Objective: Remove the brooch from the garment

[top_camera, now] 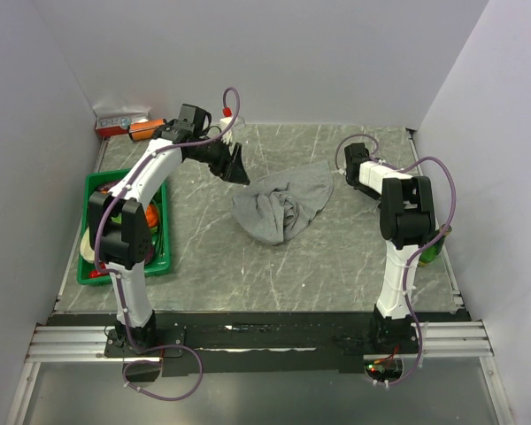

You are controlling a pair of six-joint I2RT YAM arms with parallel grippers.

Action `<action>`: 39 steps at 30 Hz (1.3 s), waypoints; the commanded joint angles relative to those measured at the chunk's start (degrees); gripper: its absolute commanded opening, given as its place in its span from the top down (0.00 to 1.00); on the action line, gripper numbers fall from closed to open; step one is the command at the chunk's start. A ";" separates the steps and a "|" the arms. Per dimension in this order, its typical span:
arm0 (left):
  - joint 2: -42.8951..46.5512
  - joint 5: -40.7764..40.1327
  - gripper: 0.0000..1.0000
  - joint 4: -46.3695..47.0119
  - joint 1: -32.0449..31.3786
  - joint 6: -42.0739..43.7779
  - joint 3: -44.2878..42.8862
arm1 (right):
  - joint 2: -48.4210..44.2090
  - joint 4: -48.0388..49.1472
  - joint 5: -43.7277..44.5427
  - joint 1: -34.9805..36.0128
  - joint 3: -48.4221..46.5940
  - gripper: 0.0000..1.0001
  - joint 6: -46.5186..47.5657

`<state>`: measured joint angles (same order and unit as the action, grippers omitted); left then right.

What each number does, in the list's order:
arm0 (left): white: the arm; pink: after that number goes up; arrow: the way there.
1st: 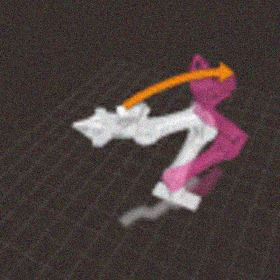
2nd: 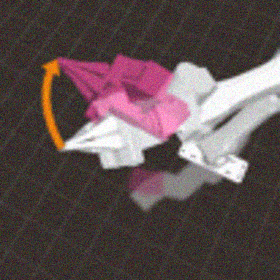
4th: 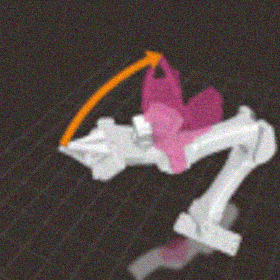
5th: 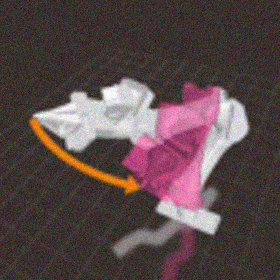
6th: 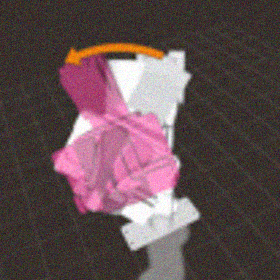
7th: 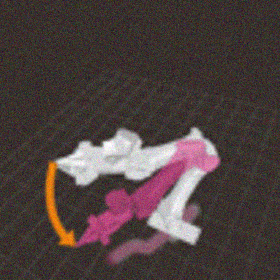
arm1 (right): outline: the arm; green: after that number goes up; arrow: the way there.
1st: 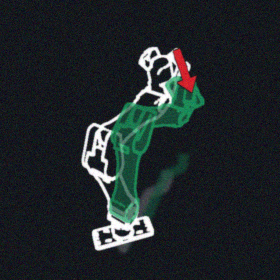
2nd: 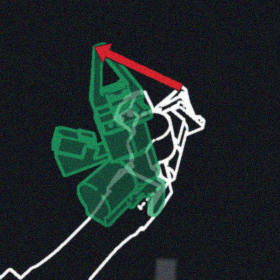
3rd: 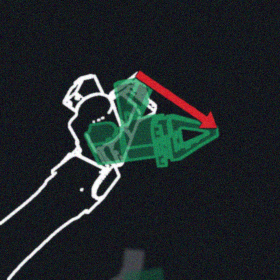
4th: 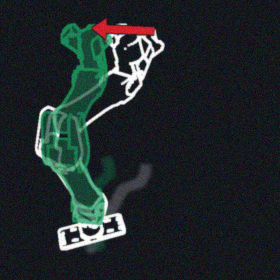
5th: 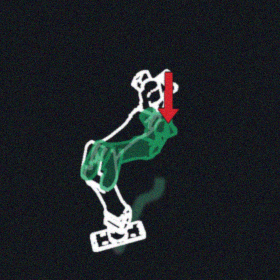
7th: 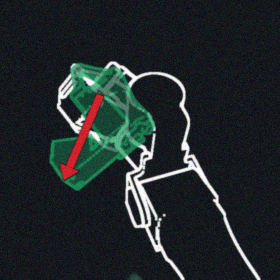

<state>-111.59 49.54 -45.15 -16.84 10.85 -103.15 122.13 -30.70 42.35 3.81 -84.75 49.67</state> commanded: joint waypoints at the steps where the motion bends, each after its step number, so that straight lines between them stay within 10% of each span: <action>1: 1.02 -0.50 0.30 0.15 -0.38 -0.04 -1.70 | 0.31 -0.33 -0.51 -0.82 -1.12 0.92 -1.42; 12: 1.29 -0.93 0.30 -0.03 -0.56 0.05 -1.52 | 0.92 -3.05 -1.74 -0.65 -0.24 0.87 -3.26; 39: 1.29 -1.11 0.29 -0.12 -1.35 0.31 -1.44 | -8.74 -12.53 -7.97 1.55 0.38 0.32 -9.58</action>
<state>-111.59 48.27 -45.30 -17.72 10.87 -103.15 118.69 -39.62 37.10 4.64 -83.77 43.29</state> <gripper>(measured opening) 0.707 0.670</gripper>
